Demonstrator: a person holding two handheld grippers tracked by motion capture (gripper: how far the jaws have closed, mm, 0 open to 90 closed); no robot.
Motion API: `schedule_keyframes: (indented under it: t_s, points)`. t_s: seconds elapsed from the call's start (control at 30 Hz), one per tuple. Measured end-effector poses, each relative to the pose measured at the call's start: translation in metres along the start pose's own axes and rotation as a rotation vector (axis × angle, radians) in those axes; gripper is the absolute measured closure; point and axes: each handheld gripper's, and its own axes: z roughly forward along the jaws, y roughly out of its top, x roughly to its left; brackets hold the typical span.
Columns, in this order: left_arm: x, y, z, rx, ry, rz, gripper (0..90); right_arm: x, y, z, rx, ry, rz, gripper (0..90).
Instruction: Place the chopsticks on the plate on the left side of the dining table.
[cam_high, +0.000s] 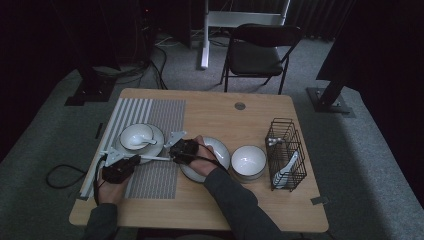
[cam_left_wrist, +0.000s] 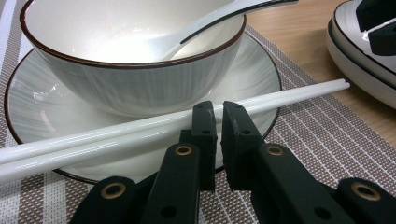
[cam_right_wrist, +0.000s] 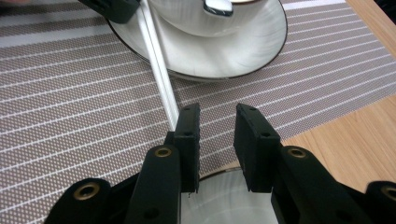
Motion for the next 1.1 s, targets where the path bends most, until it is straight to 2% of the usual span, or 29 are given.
schedule_keyframes:
  t_s: [0.27,0.63,0.9,1.1]
  points:
    - [0.001,0.001,0.001,-0.001,-0.003,0.000,84.5,0.005,0.004,0.005,0.003,0.006,-0.005,70.5]
    - [0.001,0.000,-0.002,-0.003,0.004,-0.002,83.4,0.006,0.002,0.000,-0.007,0.002,-0.008,70.5]
    - [0.013,-0.006,-0.017,-0.015,0.042,-0.032,82.8,0.009,0.001,-0.004,-0.015,-0.001,-0.012,70.2]
    - [0.021,-0.008,-0.019,-0.014,0.063,-0.042,82.5,0.010,0.000,-0.007,-0.026,-0.002,-0.011,70.1]
